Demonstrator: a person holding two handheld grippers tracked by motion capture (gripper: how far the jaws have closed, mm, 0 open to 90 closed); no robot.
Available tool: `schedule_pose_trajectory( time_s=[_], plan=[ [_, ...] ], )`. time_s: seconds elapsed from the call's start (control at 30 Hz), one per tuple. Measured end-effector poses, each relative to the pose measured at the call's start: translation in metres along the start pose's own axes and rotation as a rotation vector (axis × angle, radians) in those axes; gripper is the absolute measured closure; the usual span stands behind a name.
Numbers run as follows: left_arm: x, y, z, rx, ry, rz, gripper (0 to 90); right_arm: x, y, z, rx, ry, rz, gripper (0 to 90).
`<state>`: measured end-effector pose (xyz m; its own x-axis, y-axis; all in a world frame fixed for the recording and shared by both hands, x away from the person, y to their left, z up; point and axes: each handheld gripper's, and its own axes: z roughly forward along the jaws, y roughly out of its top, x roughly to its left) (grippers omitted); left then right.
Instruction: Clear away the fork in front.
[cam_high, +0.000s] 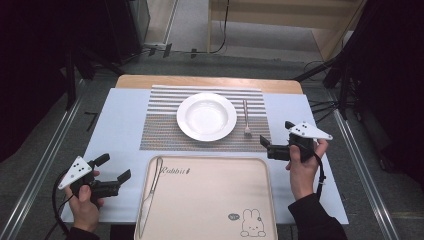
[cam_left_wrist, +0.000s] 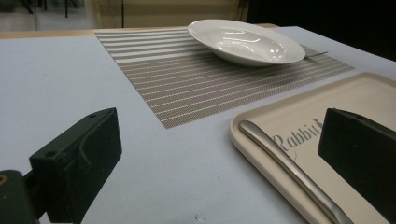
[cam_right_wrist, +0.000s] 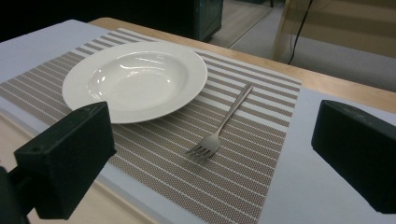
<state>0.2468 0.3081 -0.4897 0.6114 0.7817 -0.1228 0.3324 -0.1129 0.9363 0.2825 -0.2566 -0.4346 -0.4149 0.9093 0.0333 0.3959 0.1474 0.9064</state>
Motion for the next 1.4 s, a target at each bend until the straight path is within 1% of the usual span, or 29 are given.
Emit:
schedule_pose_trajectory(
  time_s=[0.17, 0.23, 0.37, 0.43, 0.53, 0.6, 0.63, 0.77, 0.8, 0.87, 0.9, 0.93, 0.97, 1.0, 1.03, 1.17, 1.23, 1.27, 1.4],
  plan=[
    [0.0, 0.0, 0.0, 0.003, -0.001, 0.001, 0.0, -0.003, 0.005, 0.012, 0.025, -0.013, 0.014, 0.0],
    [0.0, 0.0, 0.001, 0.004, 0.0, 0.002, 0.0, -0.004, 0.007, 0.017, 0.031, -0.031, 0.025, 0.0],
    [0.0, 0.0, 0.0, 0.004, -0.002, 0.004, 0.0, -0.01, 0.011, 0.027, 0.054, -0.03, 0.062, 0.0],
    [0.0, 0.0, 0.0, 0.004, -0.003, 0.003, 0.0, -0.015, 0.013, 0.031, 0.064, -0.038, 0.077, 0.0],
    [0.0, 0.0, 0.001, 0.005, -0.002, 0.002, 0.0, -0.022, 0.015, 0.038, 0.081, -0.03, 0.119, 0.0],
    [0.0, 0.0, 0.001, 0.006, -0.003, 0.001, 0.0, -0.026, 0.016, 0.044, 0.097, -0.028, 0.129, 0.0],
    [0.0, 0.0, 0.0, 0.006, -0.003, 0.002, 0.0, -0.027, 0.016, 0.047, 0.104, -0.032, 0.126, 0.0],
    [0.0, 0.0, 0.001, 0.006, -0.003, 0.002, 0.0, -0.028, 0.02, 0.06, 0.153, -0.08, 0.106, 0.0],
    [0.0, 0.0, 0.001, 0.006, -0.003, 0.002, 0.0, -0.028, 0.021, 0.063, 0.163, -0.078, 0.107, 0.0],
    [0.0, -0.001, 0.001, 0.006, -0.003, 0.002, 0.0, -0.03, 0.023, 0.068, 0.169, -0.047, 0.115, 0.0],
    [0.0, 0.0, 0.001, 0.005, -0.003, 0.001, 0.0, -0.03, 0.024, 0.071, 0.176, -0.043, 0.119, 0.0],
    [0.0, -0.001, 0.0, 0.005, -0.003, 0.002, 0.0, -0.03, 0.025, 0.074, 0.183, -0.043, 0.119, 2.8],
    [0.0, -0.001, 0.001, 0.005, -0.002, 0.001, 0.0, -0.029, 0.026, 0.076, 0.182, -0.053, 0.127, 7.7],
    [0.0, -0.001, 0.001, 0.006, -0.002, 0.002, 0.0, -0.029, 0.027, 0.078, 0.181, -0.062, 0.136, 8.5],
    [0.0, -0.001, 0.0, 0.006, -0.002, 0.001, 0.0, -0.029, 0.028, 0.081, 0.187, -0.059, 0.14, 8.5],
    [0.0, 0.0, 0.0, 0.003, -0.001, 0.0, 0.0, -0.028, 0.033, 0.095, 0.238, -0.053, 0.157, 8.6],
    [0.0, 0.0, 0.0, 0.003, -0.002, 0.002, 0.0, -0.027, 0.035, 0.102, 0.254, -0.063, 0.157, 12.8],
    [0.0, 0.0, 0.0, 0.004, -0.002, 0.003, 0.0, -0.026, 0.035, 0.105, 0.262, -0.065, 0.154, 12.8],
    [0.0, 0.0, 0.0, 0.004, -0.003, 0.003, 0.0, -0.023, 0.038, 0.117, 0.309, -0.063, 0.164, 13.2]
  ],
)
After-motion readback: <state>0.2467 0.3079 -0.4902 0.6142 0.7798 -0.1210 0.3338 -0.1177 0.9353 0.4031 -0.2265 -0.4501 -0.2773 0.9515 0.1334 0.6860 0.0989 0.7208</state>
